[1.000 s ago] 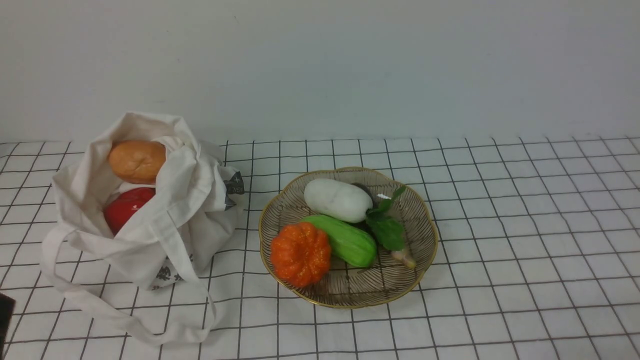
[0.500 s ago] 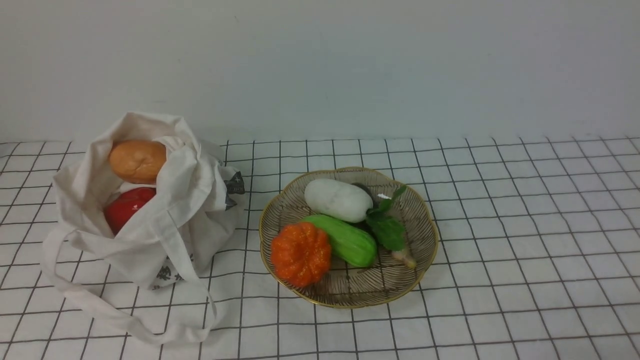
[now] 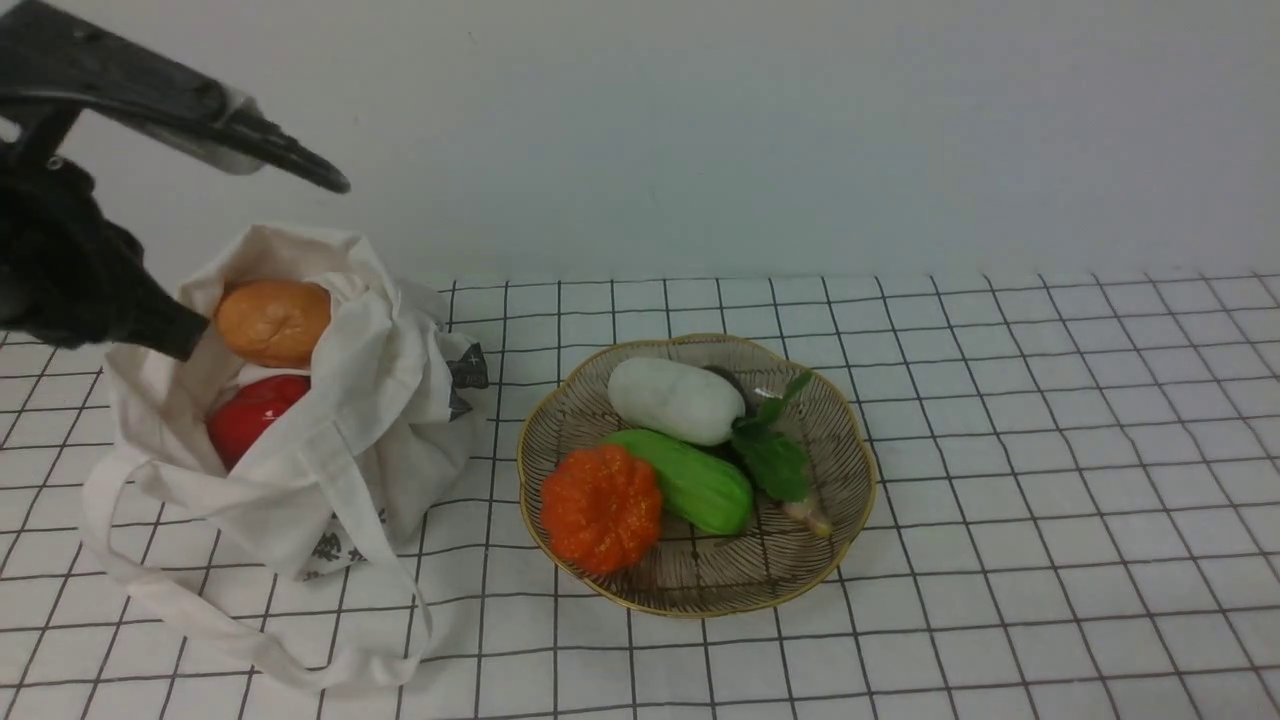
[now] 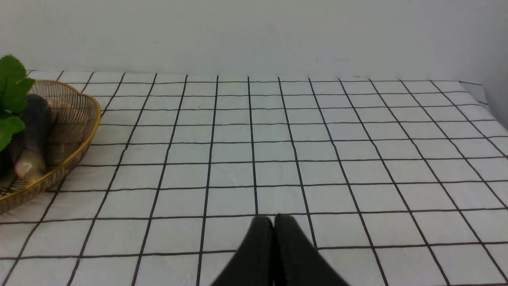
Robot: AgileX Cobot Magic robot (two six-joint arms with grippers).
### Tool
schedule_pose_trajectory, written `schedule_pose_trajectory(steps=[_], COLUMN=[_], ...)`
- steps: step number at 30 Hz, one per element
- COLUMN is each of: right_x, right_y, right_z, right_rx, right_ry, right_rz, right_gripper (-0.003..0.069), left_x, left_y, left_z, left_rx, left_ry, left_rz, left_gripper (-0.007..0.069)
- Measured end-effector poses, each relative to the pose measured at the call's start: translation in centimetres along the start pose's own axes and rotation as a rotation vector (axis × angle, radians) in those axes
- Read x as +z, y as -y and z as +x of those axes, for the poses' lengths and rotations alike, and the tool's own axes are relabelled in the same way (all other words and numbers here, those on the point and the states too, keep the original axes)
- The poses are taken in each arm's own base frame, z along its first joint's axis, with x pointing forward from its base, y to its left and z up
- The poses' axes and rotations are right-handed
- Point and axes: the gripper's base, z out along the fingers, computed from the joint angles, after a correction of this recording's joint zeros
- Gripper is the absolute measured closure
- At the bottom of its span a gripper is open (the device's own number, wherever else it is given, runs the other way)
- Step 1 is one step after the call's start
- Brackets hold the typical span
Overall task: Take vegetables from bag on white checkered tablecloth place on plate.
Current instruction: 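Reach into the cloth bag and grasp the potato inside with the left gripper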
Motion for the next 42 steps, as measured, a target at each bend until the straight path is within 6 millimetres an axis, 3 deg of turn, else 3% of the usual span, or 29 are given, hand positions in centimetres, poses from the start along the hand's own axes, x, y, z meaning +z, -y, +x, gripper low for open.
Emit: schedule_pose_trajectory(steps=[7,12,19,24,33,37,39,42], right_x=[0.0,0.0,0.0,0.0,0.0,0.0,0.0,0.0], right_y=[0.0,0.0,0.0,0.0,0.0,0.0,0.0,0.0], right_z=[0.0,0.0,0.0,0.0,0.0,0.0,0.0,0.0], right_rx=[0.0,0.0,0.0,0.0,0.0,0.0,0.0,0.0], right_ry=[0.0,0.0,0.0,0.0,0.0,0.0,0.0,0.0], right_rz=[0.0,0.0,0.0,0.0,0.0,0.0,0.0,0.0], right_gripper=[0.0675,0.0675,0.0675,0.0675,0.0675,0.0675,0.0675,0.0675], left_x=[5.0,8.0,12.9,15.7,18.4,18.9,19.0,19.0], left_y=[-0.5,-0.6,-0.7,-0.9,-1.0,-1.0,-1.0,-1.0], left_z=[-2.5,-3.7,-3.5,-2.9,-2.6,-2.6,-2.6,-2.6], left_rx=[0.255,0.309,0.429,0.501,0.593,0.611,0.6,0.539], left_ry=[-0.016,0.053,-0.031,-0.108,-0.136,-0.134,-0.132,-0.134], left_rz=[0.014,-0.021,-0.043,-0.081,-0.115,-0.122,-0.125,-0.127], left_gripper=[0.0617,0.0526,0.0201,0.0042,0.0038,0.0094,0.0176,0.0192])
